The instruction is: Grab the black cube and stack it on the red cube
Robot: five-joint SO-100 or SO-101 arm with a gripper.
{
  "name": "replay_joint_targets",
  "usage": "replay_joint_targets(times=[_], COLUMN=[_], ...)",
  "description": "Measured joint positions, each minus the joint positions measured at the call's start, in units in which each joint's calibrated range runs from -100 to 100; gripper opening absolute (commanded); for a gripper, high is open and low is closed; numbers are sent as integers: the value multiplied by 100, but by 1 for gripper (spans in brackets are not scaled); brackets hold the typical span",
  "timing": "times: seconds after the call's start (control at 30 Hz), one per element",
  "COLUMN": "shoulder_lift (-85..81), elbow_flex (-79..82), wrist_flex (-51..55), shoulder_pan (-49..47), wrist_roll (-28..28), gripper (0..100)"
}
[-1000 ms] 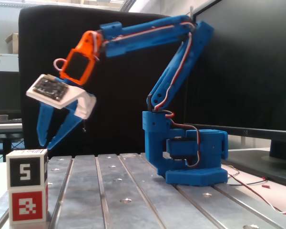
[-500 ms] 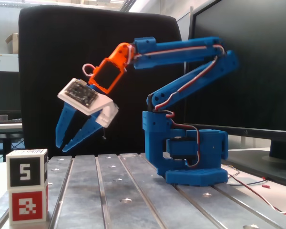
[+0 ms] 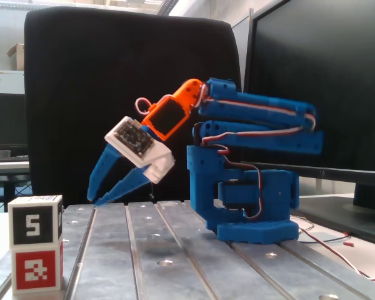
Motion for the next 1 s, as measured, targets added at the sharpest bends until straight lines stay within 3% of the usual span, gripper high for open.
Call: replay_joint_targets(times=[0.27, 1.0], shoulder_lift=[-592, -626], elbow_flex=[172, 353], wrist_flex=[765, 1573], shoulder_pan=[0, 15], wrist_roll=[0, -131], gripper=[3, 3])
